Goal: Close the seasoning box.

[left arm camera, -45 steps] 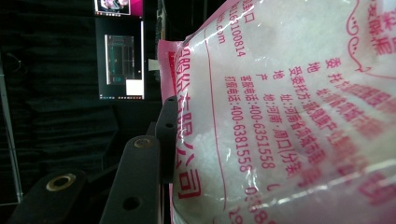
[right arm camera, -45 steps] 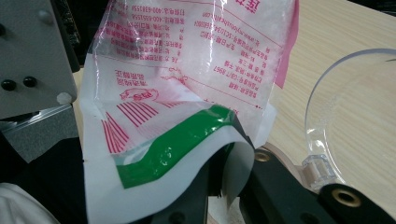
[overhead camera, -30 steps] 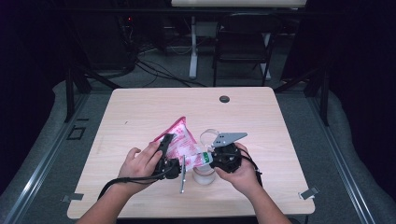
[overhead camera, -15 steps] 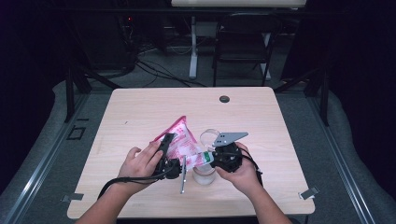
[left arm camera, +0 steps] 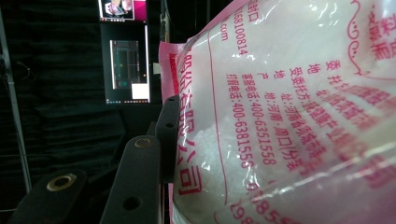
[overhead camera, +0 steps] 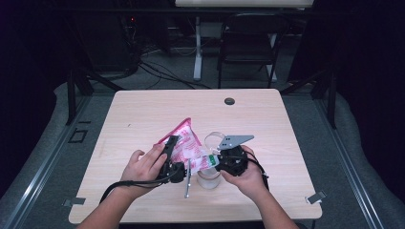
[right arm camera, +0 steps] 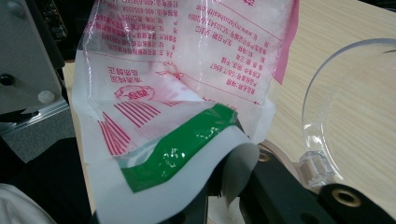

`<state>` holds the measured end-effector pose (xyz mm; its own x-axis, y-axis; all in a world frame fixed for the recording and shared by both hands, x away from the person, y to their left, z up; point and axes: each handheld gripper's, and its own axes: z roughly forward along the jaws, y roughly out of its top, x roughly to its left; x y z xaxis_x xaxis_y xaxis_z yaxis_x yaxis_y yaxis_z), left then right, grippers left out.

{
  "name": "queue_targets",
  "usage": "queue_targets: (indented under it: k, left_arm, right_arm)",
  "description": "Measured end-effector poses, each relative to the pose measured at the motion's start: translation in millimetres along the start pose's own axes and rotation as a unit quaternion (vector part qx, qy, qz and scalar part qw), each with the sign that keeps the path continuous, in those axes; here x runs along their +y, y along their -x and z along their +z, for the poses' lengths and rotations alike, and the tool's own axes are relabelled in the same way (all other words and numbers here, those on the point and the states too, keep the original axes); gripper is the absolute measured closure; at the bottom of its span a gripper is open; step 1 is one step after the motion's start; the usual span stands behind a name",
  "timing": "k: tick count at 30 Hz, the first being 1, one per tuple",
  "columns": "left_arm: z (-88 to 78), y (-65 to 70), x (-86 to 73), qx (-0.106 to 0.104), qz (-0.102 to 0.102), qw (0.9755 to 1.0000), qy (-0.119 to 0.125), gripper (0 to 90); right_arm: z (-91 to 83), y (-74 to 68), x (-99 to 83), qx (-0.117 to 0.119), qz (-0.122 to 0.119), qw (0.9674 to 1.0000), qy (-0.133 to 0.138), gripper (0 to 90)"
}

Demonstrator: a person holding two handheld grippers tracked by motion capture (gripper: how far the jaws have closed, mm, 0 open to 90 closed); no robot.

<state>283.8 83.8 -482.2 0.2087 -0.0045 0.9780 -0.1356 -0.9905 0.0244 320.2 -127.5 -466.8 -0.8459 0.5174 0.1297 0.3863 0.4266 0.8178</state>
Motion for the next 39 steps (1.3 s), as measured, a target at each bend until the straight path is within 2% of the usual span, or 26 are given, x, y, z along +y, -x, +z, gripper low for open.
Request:
queue_targets:
  k: [6,12,17,20,22,24,27,30,38,39]
  left_arm:
    - [-1.8,-1.2,1.1,-0.003,-0.001,1.0000,-0.006,63.3]
    - [-2.0,-0.9,0.9,0.006,0.001,1.0000,0.002,63.4]
    - [-3.2,-0.5,1.0,0.005,0.001,1.0000,-0.002,63.4]
    - [-3.2,1.5,0.0,0.010,-0.004,0.9999,0.004,63.5]
    - [-3.8,1.6,0.1,0.017,0.001,0.9998,0.005,63.5]
    - [-4.8,2.0,0.3,0.013,-0.001,0.9999,-0.001,63.5]
    - [-4.3,2.4,0.1,0.025,0.003,0.9997,0.008,63.5]
    - [-5.4,2.3,0.5,0.023,0.004,0.9997,0.003,63.5]
    - [-6.6,2.1,0.7,0.027,0.006,0.9996,0.005,63.6]
    - [-6.0,2.3,0.4,0.032,0.006,0.9994,0.011,63.6]
  right_arm:
    - [-0.5,0.2,0.0,0.000,0.000,1.0000,0.000,90.0]
    - [0.0,0.3,-0.2,0.000,0.000,1.0000,0.000,90.0]
    - [0.5,0.0,-0.4,0.000,0.000,1.0000,0.000,90.0]
    - [1.1,-0.2,-0.6,0.001,-0.001,1.0000,-0.002,90.0]
    - [1.3,-0.2,-0.6,0.000,-0.002,1.0000,-0.004,90.0]
    - [1.4,-0.1,-0.7,0.000,-0.002,1.0000,-0.004,90.0]
    - [1.9,0.0,-1.0,0.000,-0.002,1.0000,-0.005,90.0]
    - [2.0,0.2,-1.1,0.000,-0.003,1.0000,-0.005,90.0]
    - [2.5,0.1,-1.4,-0.001,-0.003,1.0000,-0.008,90.0]
    - [2.5,0.3,-1.5,-0.001,-0.003,1.0000,-0.008,90.0]
